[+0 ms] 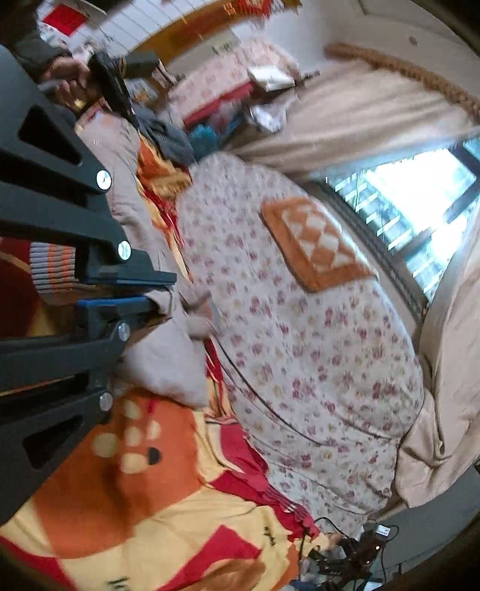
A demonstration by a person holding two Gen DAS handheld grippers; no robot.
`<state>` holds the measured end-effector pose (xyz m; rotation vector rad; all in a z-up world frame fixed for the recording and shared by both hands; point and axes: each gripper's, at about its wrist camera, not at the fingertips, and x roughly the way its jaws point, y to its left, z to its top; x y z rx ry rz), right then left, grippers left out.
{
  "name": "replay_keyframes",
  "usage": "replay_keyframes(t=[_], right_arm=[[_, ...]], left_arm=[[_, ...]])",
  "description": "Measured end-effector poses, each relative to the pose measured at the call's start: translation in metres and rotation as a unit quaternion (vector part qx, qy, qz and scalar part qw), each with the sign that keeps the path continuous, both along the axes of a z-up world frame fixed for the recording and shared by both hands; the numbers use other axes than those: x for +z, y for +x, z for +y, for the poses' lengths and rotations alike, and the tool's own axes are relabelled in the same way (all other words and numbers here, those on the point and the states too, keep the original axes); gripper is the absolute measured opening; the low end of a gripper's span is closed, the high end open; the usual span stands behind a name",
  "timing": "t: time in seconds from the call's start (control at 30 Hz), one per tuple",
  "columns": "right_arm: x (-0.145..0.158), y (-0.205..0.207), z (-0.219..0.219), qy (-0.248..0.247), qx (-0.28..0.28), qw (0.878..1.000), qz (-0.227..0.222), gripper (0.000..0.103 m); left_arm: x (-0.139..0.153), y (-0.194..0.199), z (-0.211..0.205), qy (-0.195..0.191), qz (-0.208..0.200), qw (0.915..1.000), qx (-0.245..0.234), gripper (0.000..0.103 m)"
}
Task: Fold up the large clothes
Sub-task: 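Lift the ribbed hem with both grippers and fold it toward the collar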
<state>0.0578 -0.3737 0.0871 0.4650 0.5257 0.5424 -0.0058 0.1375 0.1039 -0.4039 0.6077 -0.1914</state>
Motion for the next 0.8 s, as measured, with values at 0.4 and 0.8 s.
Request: replay_keyframes(t=[0.4,0.8], right_arm=[[-0.069,0.157,0.040,-0.024,-0.082,0.992,0.094,0.004],[-0.180,0.244,0.067,-0.091,-0.061,0.967,0.229,0.004]], left_arm=[[-0.065,0.168,0.009,0.069,0.074,0.9942,0.036,0.000],[-0.148,0.223,0.005,0.112,0.150,0.9805,0.061,0.004]])
